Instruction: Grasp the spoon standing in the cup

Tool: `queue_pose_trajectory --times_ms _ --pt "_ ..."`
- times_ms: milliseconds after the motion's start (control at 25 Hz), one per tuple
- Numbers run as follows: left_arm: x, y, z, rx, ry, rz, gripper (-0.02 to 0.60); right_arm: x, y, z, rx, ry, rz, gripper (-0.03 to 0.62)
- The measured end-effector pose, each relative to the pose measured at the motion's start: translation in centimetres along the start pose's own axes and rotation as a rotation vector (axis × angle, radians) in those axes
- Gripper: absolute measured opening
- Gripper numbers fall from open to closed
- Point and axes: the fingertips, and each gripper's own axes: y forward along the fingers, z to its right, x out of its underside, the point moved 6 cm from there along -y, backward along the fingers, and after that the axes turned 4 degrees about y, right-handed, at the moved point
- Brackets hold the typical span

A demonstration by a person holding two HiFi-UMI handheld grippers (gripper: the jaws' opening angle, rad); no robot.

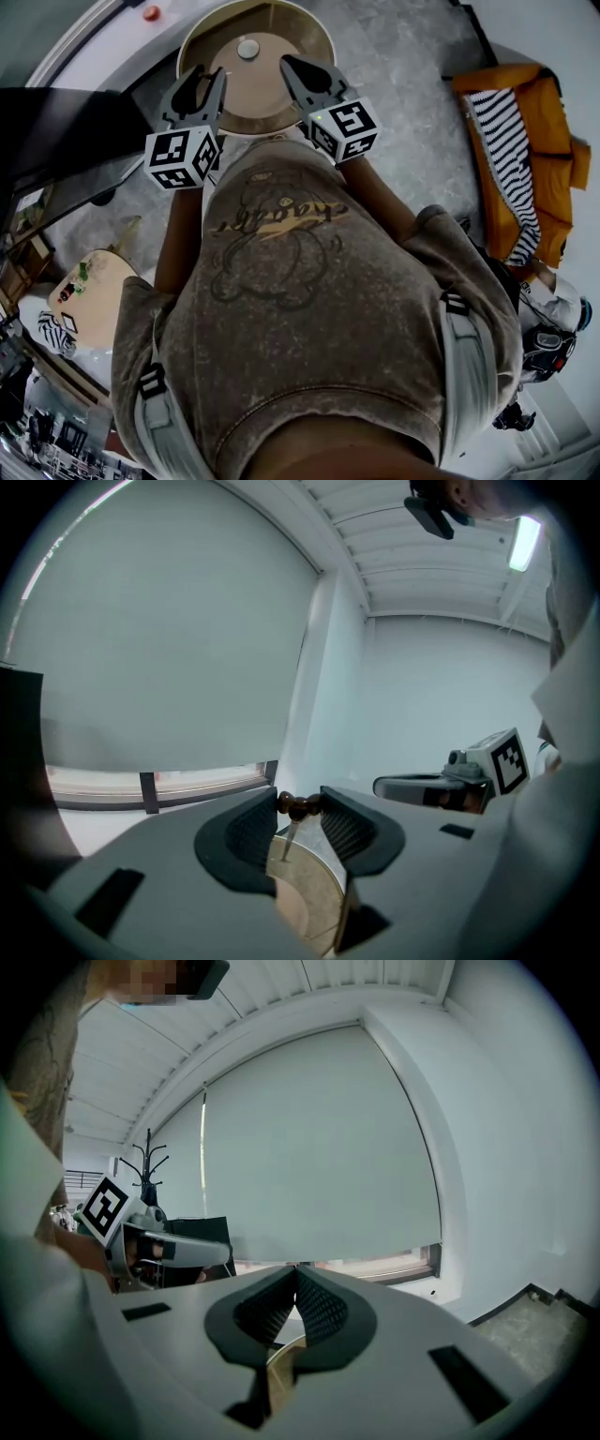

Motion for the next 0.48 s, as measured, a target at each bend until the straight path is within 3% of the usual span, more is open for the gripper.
queue_pose_trajectory --times_ms 480 --pt "-0.07 -1.06 0.03 -0.005 0.006 0.021 0.155 -0.48 0.12 -0.42 0.024 -0.009 0.021 0.017"
